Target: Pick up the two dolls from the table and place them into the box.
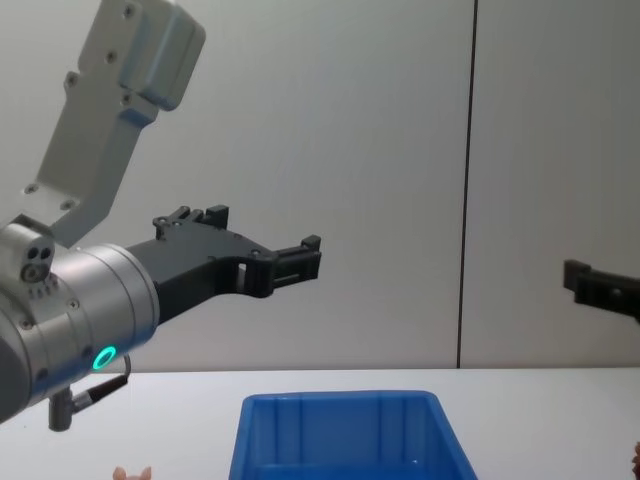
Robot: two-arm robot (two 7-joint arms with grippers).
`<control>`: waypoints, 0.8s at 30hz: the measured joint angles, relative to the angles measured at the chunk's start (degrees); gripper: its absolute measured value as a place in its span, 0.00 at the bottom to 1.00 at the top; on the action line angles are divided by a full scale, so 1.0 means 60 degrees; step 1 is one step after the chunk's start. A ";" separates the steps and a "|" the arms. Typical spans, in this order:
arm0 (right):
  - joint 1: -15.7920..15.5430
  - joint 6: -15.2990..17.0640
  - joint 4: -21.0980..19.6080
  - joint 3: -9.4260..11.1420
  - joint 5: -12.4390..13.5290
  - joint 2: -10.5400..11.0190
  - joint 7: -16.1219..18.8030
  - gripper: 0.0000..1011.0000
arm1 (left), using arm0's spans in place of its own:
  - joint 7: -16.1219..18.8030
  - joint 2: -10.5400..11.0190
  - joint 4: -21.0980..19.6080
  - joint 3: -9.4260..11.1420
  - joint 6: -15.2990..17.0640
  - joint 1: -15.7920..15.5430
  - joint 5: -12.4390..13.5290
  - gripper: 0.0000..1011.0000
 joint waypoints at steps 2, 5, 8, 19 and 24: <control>-0.0005 0.0049 0.0072 0.0058 0.0005 0.0081 0.0064 0.99 | 0.0000 0.0000 0.0000 0.0000 0.0000 0.0000 0.0000 0.99; -0.0014 0.0113 0.0149 0.0116 0.0005 0.0166 0.0126 0.99 | 0.0000 0.0000 0.0001 0.0001 0.0000 0.0001 0.0000 0.99; -0.0035 0.0217 0.0263 0.0184 -0.0012 0.0268 0.0218 0.99 | 0.0000 0.0000 0.0000 0.0000 0.0000 0.0001 0.0000 0.99; -0.0193 0.0859 0.0625 0.0388 -0.0043 0.0632 0.0591 0.99 | 0.0000 -0.0001 0.0000 0.0000 0.0000 0.0000 0.0000 0.99; -0.0266 0.1208 0.0792 0.0432 -0.0032 0.0734 0.0735 0.99 | 0.0000 0.0000 0.0001 0.0000 0.0000 0.0000 0.0000 0.99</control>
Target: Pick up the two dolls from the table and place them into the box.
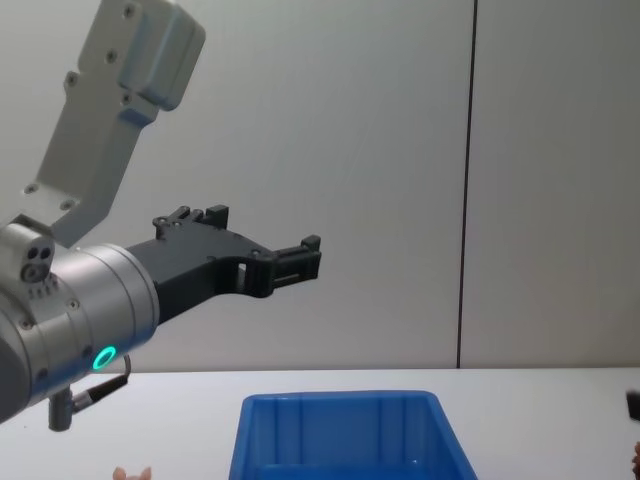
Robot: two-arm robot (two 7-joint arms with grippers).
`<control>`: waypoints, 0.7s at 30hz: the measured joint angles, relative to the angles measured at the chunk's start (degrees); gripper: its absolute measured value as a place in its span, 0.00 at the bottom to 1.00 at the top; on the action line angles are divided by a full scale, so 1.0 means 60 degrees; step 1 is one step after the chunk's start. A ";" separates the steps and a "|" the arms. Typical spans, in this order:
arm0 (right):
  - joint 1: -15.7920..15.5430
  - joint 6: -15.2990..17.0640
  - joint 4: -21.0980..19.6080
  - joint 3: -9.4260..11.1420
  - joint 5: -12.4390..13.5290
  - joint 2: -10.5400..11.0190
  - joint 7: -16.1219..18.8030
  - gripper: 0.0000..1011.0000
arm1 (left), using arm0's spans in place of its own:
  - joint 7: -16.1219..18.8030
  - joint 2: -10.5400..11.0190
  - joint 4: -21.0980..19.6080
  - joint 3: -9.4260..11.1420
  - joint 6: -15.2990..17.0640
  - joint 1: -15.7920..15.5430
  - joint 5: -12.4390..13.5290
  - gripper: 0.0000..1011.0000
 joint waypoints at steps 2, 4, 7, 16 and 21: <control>-0.0016 0.0116 0.0058 0.0005 0.0003 0.0019 0.0035 0.99 | 0.0000 0.0000 0.0000 0.0000 0.0000 0.0000 0.0000 0.99; -0.0023 0.0225 0.0116 0.0006 0.0004 0.0027 0.0066 0.99 | 0.0000 0.0000 0.0000 0.0000 0.0000 0.0000 0.0001 0.99; -0.0027 0.0428 0.0284 0.0005 -0.0001 0.0032 0.0119 0.99 | 0.0000 0.0000 0.0000 0.0001 0.0000 0.0000 0.0000 0.99; 0.0048 0.0738 0.0704 -0.0081 -0.0188 -0.0044 0.0214 0.99 | 0.0000 0.0000 0.0000 0.0000 0.0000 0.0000 0.0001 0.99; 0.0123 0.0856 0.0957 -0.0158 -0.0336 -0.0126 0.0268 0.99 | 0.0000 0.0000 0.0000 0.0000 0.0000 0.0000 0.0000 0.99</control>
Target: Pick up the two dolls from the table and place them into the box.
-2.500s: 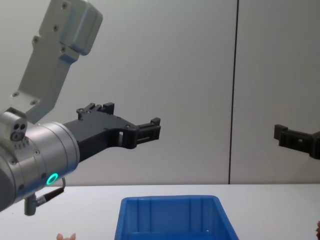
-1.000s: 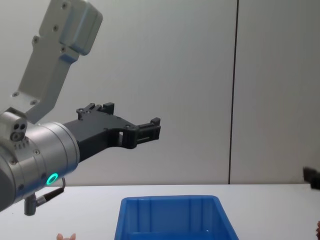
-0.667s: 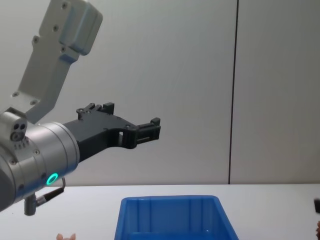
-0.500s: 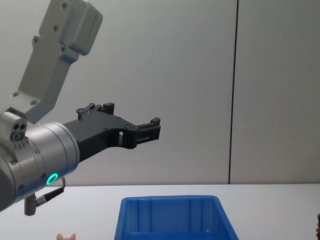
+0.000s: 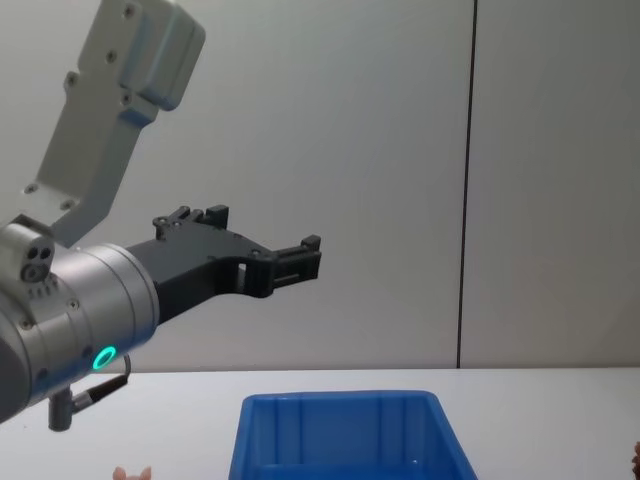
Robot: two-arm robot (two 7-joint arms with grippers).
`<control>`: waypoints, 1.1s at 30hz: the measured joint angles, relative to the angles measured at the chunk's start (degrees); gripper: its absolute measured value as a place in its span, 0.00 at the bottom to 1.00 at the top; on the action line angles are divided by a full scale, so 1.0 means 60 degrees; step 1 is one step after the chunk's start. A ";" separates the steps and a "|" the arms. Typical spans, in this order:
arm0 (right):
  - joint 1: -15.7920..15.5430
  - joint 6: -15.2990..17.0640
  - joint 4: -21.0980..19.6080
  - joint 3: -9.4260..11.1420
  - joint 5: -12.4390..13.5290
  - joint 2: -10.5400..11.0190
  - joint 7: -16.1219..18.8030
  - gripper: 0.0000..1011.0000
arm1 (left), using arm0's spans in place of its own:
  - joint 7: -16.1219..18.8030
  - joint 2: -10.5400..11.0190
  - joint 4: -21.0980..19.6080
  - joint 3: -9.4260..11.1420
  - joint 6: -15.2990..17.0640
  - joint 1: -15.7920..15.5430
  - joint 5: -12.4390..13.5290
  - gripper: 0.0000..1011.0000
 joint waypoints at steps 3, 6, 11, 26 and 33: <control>0.0036 0.0052 0.0100 -0.0038 -0.0075 -0.0041 0.0031 0.99 | 0.0000 0.0000 0.0000 0.0000 0.0000 0.0000 0.0000 0.99; 0.0063 0.0089 0.0192 -0.0065 -0.0138 -0.0072 0.0051 0.98 | 0.0000 0.0000 0.0000 0.0000 0.0000 0.0000 0.0000 0.99; 0.0093 0.0147 0.0306 -0.0101 -0.0213 -0.0115 0.0051 0.87 | 0.0000 0.0000 -0.0001 0.0000 0.0000 0.0000 0.0000 0.99; 0.0100 0.0175 0.0404 -0.0103 -0.0243 -0.0179 -0.0148 0.43 | 0.0000 0.0000 0.0000 0.0000 0.0000 0.0000 0.0000 0.99; 0.0082 0.0108 0.0286 -0.0071 -0.0146 -0.0193 -0.0213 0.27 | 0.0000 0.0000 -0.0001 0.0000 0.0000 0.0000 0.0000 0.99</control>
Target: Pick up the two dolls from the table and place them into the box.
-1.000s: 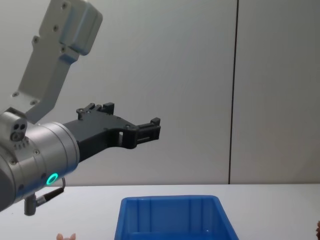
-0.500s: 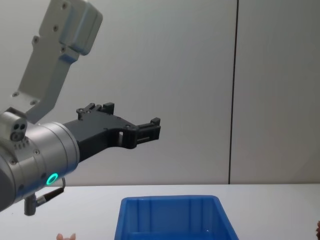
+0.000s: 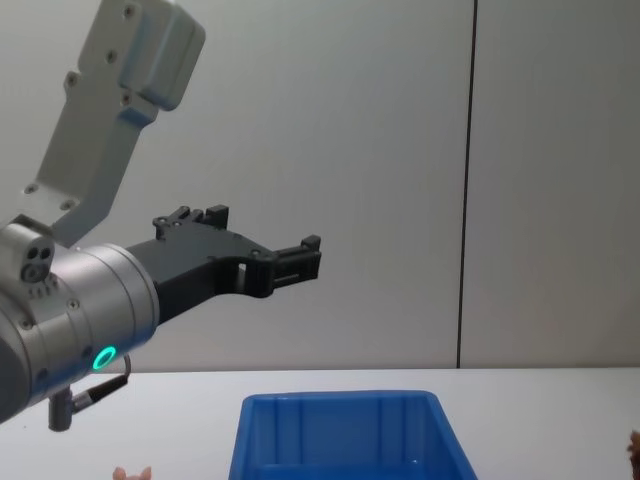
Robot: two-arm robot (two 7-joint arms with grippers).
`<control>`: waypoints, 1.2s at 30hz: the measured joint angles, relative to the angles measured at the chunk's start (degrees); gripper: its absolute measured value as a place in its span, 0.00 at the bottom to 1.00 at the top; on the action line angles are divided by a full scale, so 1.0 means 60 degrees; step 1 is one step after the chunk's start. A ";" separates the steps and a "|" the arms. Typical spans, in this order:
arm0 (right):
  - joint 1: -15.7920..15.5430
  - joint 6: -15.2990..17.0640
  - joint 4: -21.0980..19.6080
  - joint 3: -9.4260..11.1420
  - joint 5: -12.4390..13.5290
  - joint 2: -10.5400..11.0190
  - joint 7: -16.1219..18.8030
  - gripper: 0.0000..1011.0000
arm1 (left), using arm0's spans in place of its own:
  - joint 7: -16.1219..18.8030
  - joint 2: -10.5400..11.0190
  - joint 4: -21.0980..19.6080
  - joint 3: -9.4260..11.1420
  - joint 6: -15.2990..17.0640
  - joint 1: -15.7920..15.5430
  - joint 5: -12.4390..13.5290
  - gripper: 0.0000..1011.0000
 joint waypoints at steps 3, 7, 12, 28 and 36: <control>-0.0002 -0.0096 -0.0111 0.0013 0.0056 -0.0012 -0.0004 0.27 | 0.0000 0.0000 0.0000 0.0000 0.0000 0.0000 0.0000 0.99; 0.0015 -0.0300 -0.0307 0.0026 0.0134 -0.0032 0.0045 0.27 | 0.0000 0.0000 0.0000 0.0000 0.0000 0.0000 0.0000 0.99; 0.0092 -0.0544 -0.0555 0.0029 0.0191 -0.0073 0.0212 0.27 | 0.0000 -0.0001 0.0000 0.0000 0.0000 0.0000 0.0000 0.99; 0.0609 -0.1029 -0.1190 -0.0255 0.0076 -0.0405 0.1486 0.27 | 0.0000 -0.0001 0.0000 0.0001 0.0000 0.0000 0.0000 0.99; 0.0923 -0.1008 -0.1216 -0.0624 -0.0273 -0.0772 0.2260 0.27 | -0.0001 0.0000 0.0001 0.0000 0.0000 0.0000 0.0000 0.99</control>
